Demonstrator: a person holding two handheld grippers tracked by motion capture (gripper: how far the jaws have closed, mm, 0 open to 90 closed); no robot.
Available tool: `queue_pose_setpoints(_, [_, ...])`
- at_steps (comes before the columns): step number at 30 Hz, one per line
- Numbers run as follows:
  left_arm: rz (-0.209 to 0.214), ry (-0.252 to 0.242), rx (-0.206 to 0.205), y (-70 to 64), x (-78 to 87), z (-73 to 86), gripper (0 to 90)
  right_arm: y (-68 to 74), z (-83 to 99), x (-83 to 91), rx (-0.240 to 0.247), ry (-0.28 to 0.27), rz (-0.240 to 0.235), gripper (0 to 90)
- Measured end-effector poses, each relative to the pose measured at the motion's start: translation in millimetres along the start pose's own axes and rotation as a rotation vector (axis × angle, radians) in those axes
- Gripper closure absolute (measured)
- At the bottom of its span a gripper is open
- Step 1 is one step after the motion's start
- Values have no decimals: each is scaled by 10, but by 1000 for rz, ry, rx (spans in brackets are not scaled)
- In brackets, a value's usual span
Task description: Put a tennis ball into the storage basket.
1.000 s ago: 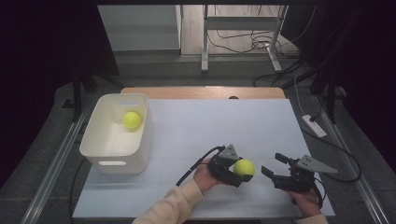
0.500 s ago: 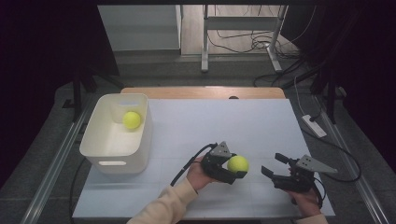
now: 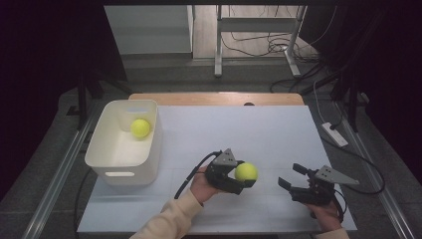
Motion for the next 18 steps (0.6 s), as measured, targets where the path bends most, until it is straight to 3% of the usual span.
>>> queue_pose_setpoints(18, [-38,-32,33,156,271,97,267,8,10,-17,6,8,4,159])
Point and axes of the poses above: each handheld gripper's, and its own axes: x roughly backward along the jaws, z roughly out of its underside, y roughly to its left, the point moved 10 cm from there along -x, roughly forward along the jaws, and after that the axes turned 13 degrees about y, right-handed, at the moved point
